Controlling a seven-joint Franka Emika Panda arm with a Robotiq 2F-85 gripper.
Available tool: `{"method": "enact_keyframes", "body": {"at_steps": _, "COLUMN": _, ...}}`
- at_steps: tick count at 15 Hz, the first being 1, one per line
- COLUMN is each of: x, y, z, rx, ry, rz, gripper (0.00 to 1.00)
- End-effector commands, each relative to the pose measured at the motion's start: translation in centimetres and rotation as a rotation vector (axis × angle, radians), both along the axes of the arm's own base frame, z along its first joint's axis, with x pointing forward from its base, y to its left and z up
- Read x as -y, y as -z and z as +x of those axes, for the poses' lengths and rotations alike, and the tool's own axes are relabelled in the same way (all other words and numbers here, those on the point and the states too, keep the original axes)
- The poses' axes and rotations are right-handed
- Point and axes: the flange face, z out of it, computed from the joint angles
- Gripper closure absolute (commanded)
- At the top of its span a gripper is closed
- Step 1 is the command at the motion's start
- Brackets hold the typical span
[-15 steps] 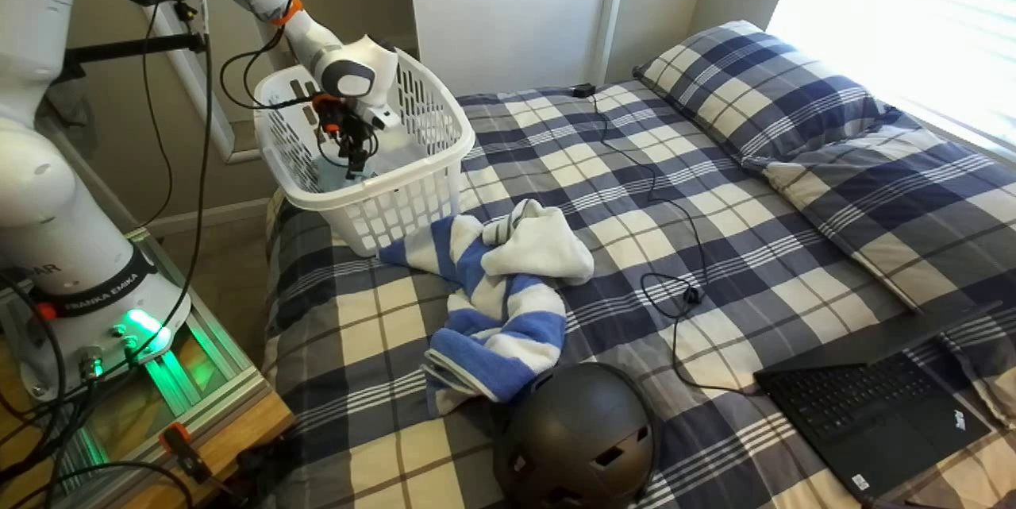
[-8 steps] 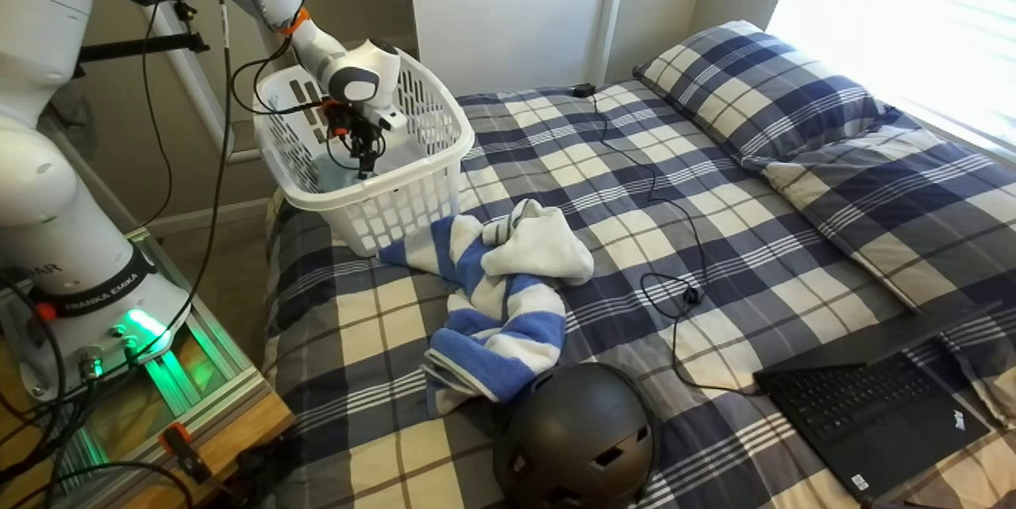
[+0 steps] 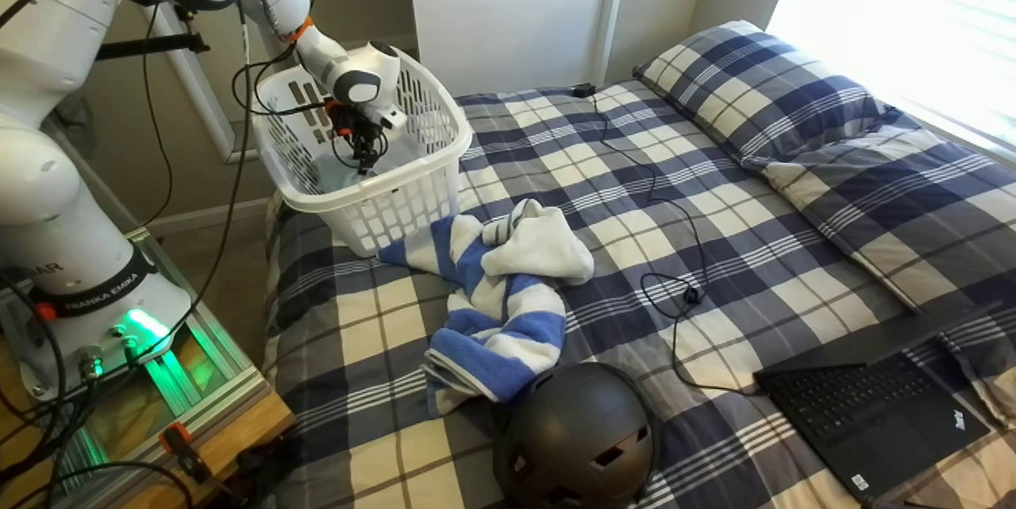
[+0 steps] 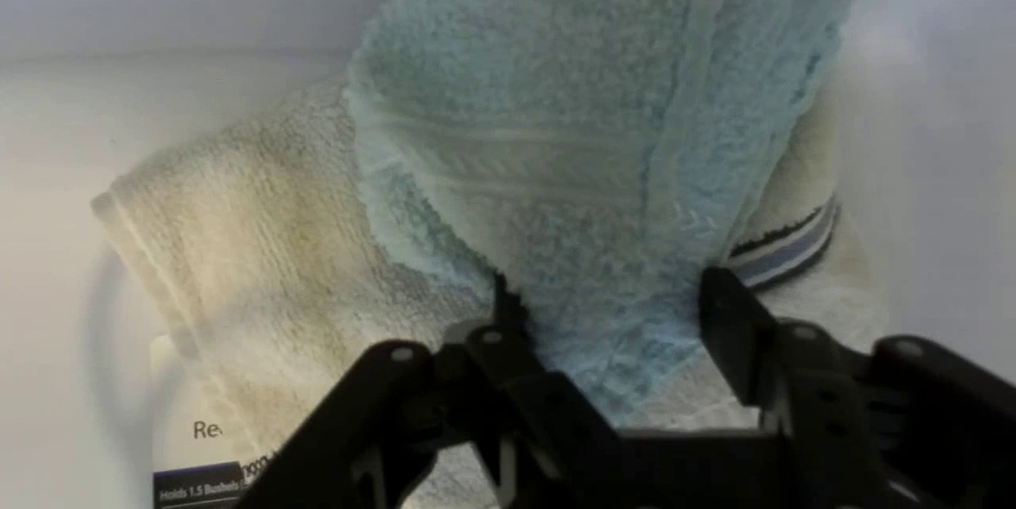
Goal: Remove the towel in the basket
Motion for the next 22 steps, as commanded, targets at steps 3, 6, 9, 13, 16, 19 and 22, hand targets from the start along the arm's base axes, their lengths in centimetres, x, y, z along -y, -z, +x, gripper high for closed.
{"method": "enact_keyframes", "body": {"at_steps": 3, "x": -1.7, "y": -0.7, "z": 0.6, "rx": -0.008, "ry": -0.010, "rz": 0.050, "gripper": 0.84}}
{"method": "enact_keyframes", "body": {"at_steps": 6, "x": -2.1, "y": -2.6, "z": -0.2, "rx": -0.008, "ry": -0.011, "rz": 0.105, "gripper": 0.99}}
{"method": "enact_keyframes", "body": {"at_steps": 9, "x": -1.7, "y": -5.8, "z": -1.4, "rx": -0.006, "ry": -0.007, "rz": 0.082, "gripper": 0.98}}
{"method": "enact_keyframes", "body": {"at_steps": 13, "x": -0.3, "y": -11.3, "z": -2.9, "rx": 0.002, "ry": 0.021, "rz": 0.008, "gripper": 0.98}}
{"method": "enact_keyframes", "body": {"at_steps": 16, "x": 1.2, "y": -15.4, "z": -4.2, "rx": -0.006, "ry": 0.056, "rz": -0.048, "gripper": 0.98}}
{"method": "enact_keyframes", "body": {"at_steps": 19, "x": 3.5, "y": -19.6, "z": -6.0, "rx": 0.000, "ry": 0.119, "rz": -0.177, "gripper": 0.98}}
{"method": "enact_keyframes", "body": {"at_steps": 22, "x": 5.8, "y": -23.4, "z": -8.0, "rx": 0.032, "ry": 0.168, "rz": -0.325, "gripper": 0.98}}
